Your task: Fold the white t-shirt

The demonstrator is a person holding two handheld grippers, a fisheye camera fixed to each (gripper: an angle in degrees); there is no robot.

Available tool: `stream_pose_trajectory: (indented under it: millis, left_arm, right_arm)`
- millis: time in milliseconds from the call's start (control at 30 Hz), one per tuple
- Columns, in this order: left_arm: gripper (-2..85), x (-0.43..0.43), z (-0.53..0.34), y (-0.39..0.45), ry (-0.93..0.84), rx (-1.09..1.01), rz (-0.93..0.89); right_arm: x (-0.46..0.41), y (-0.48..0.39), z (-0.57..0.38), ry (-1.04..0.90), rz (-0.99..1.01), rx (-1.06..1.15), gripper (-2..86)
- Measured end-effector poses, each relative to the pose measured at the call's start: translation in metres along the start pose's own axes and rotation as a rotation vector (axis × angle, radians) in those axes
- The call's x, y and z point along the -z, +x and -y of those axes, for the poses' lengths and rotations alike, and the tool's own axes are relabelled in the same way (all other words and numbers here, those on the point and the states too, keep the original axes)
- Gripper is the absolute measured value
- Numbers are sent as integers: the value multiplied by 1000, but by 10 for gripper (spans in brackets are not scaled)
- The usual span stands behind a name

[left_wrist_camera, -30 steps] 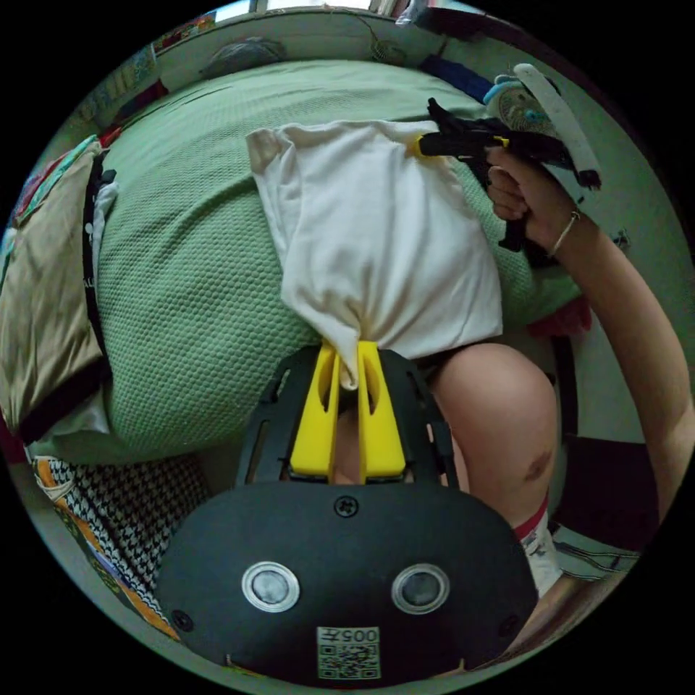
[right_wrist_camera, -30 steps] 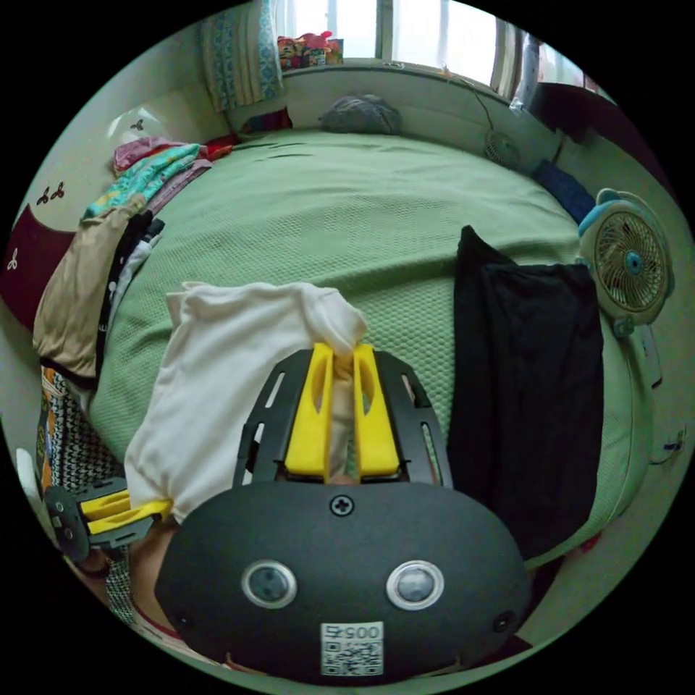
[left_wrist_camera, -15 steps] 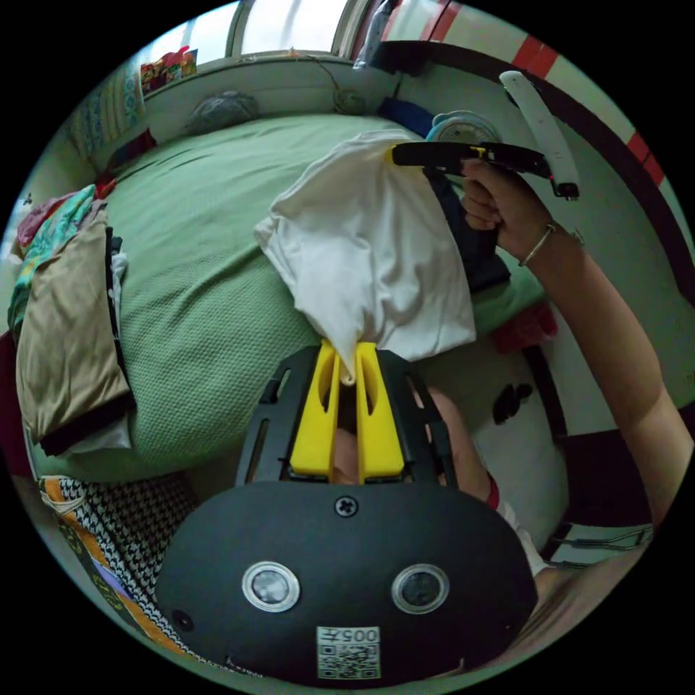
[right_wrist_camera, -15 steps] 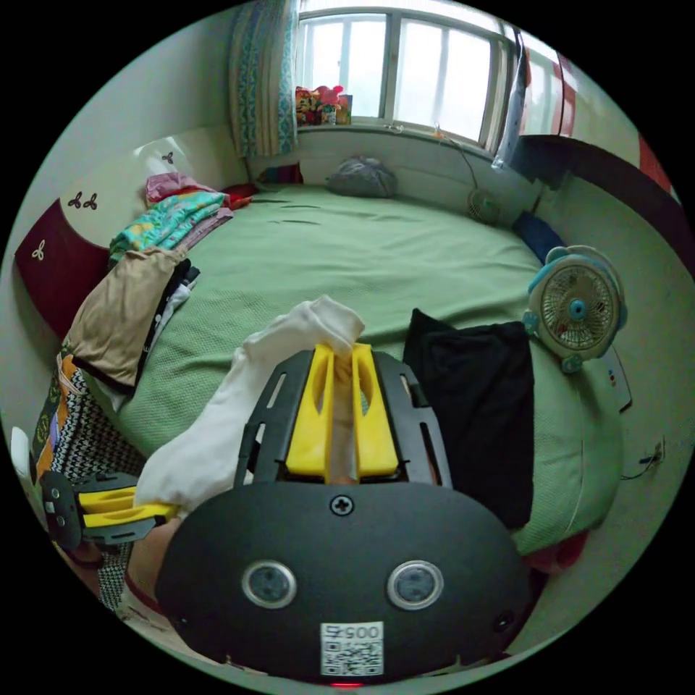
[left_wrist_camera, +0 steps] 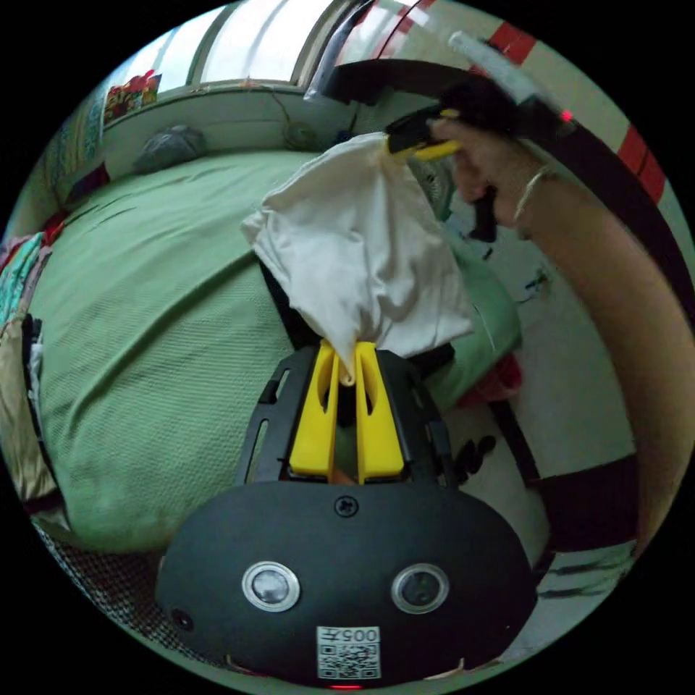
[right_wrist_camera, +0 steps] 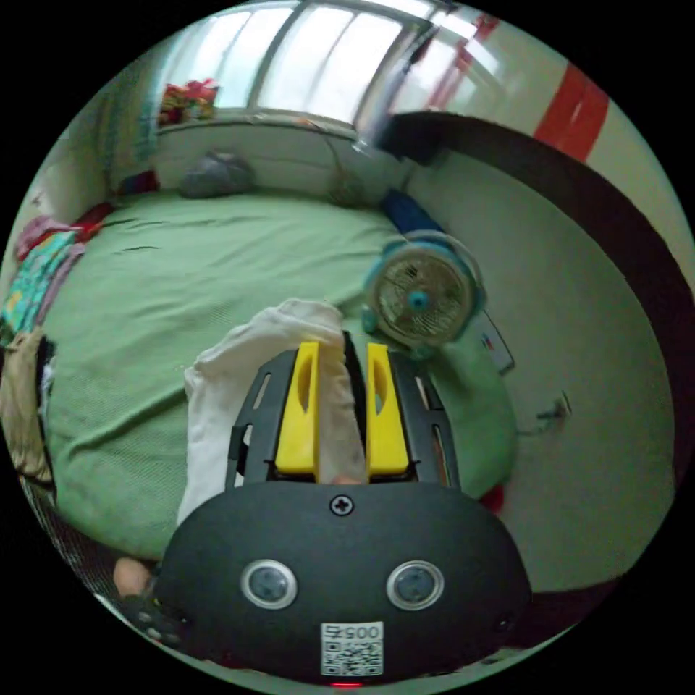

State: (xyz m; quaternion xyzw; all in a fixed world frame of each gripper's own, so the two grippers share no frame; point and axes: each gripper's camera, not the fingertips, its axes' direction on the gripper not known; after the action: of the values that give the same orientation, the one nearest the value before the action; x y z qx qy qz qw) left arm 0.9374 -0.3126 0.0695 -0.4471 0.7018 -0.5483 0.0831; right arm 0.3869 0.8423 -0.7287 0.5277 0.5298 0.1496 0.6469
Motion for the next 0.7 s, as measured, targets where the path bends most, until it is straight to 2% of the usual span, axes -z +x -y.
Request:
stream_pose_trajectory:
  millis: [100,300,400,500,600,700]
  left_arm:
    - [49,-52,5,8,-140,37,2]
    - [50,-61,9,8,-107,-13,-50]
    - [50,-64,12,9,-112,-16,-66]
    - [51,-65,13,12,-106,-32,-44]
    - [51,-63,14,11,-107,-32,-55]
    - [52,-60,16,7,-120,-15,-83]
  right_arm:
    - [-19,23,-13,-33,21,-17,57]
    - [-75,56,-98,-187,173,69,80]
    - [-115,74,-133,-310,233,6,88]
    - [-139,79,-150,-344,274,-36,85]
    - [-144,77,-150,-347,350,-35,12]
    - [-134,61,-142,-338,227,138,-9]
